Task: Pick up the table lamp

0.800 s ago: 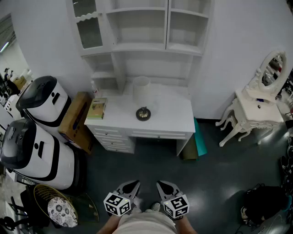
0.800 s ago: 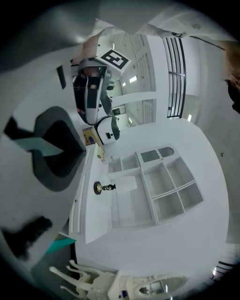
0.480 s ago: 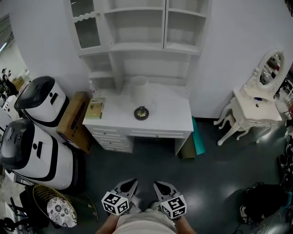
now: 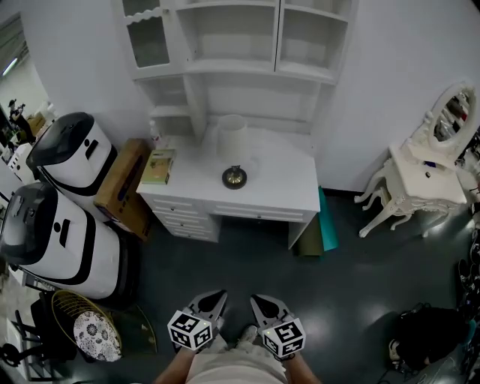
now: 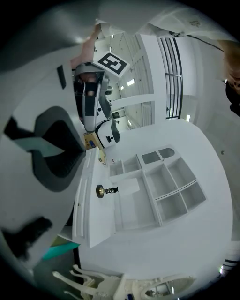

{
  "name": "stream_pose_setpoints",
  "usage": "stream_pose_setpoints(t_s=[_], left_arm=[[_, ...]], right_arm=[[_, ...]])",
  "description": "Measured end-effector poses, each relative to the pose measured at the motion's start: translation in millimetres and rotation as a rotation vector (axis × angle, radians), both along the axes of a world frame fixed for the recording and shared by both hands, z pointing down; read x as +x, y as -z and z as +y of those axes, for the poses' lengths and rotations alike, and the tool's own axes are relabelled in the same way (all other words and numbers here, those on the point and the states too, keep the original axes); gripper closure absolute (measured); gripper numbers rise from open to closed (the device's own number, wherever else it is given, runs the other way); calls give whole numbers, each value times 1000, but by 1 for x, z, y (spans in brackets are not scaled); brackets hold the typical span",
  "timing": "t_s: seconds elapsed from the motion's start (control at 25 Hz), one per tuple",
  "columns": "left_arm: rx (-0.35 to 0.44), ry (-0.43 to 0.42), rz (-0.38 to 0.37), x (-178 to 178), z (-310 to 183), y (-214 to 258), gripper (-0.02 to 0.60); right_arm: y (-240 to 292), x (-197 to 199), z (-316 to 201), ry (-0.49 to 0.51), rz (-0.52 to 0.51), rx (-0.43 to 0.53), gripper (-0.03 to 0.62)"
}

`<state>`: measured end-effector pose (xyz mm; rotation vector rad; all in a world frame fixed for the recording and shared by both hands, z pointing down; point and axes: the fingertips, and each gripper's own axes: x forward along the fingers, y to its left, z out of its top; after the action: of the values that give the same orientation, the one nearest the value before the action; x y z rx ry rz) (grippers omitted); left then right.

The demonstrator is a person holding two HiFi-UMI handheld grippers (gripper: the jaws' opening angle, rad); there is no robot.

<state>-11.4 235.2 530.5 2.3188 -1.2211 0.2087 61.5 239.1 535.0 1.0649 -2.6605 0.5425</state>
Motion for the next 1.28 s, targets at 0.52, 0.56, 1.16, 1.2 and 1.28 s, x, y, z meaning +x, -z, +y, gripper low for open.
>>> stream_pose_setpoints(t_s=[0.52,0.56,1.16,1.2,1.28], left_arm=[[0,-22,0,-22,-49,-8,572],[4,-29,4,-25,-55,-8,573],[48,-112,9,-106,-176,7,572],[47,-118,10,-112,-180,6,572],[47,-131,13,-120,-187,3,572]], right_arm=[[-10,-14,-52,-71,27,-26,583],[-9,-16,-58,-84,32,-27,583],[-3,-80,-159,-229,62,-25,583],[-4,-84,-161,-237,63,-27,583],[-6,-92,-167,-252,65,-29,583]])
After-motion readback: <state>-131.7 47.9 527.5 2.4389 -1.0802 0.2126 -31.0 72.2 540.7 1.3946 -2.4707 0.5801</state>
